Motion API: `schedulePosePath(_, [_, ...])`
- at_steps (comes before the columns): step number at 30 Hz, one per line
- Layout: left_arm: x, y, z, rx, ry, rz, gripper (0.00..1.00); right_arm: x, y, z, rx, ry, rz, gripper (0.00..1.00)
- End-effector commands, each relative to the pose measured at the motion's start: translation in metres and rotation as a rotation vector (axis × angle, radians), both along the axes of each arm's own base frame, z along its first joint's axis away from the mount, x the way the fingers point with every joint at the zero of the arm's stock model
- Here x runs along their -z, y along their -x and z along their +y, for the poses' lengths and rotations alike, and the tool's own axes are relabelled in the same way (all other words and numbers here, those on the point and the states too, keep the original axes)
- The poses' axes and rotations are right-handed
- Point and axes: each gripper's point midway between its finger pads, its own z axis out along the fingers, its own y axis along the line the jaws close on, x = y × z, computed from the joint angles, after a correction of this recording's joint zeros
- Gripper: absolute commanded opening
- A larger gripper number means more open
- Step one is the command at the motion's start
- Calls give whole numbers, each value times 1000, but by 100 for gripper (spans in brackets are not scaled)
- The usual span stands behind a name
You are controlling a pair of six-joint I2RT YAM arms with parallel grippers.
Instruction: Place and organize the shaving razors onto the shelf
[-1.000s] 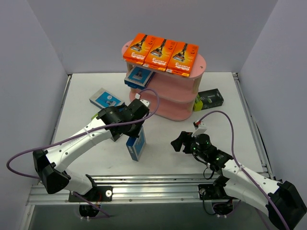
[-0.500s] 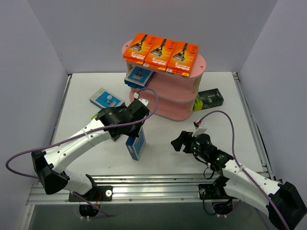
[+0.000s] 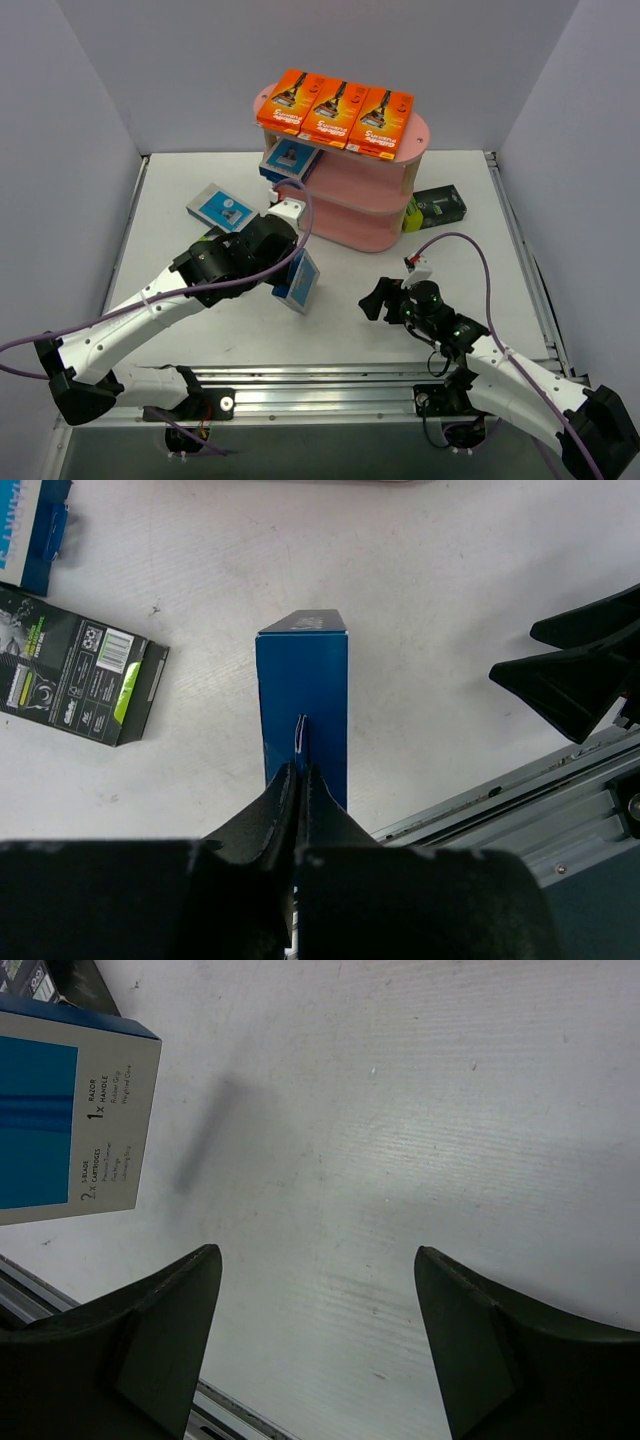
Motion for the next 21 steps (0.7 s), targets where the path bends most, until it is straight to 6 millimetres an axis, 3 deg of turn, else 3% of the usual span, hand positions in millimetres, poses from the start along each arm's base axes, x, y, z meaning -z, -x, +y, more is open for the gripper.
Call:
schedulePosePath(1, [-17, -11, -13, -2, 34, -94, 2, -19, -3, 2, -8, -10, -28, 74])
schedulePosePath(8, [-53, -15, -27, 1, 167, -218, 2, -21, 1, -1, -1, -16, -11, 74])
schedulePosePath(21, [-98, -21, -48, 98, 241, -366, 2, -12, 2, -1, 3, -1, 22, 74])
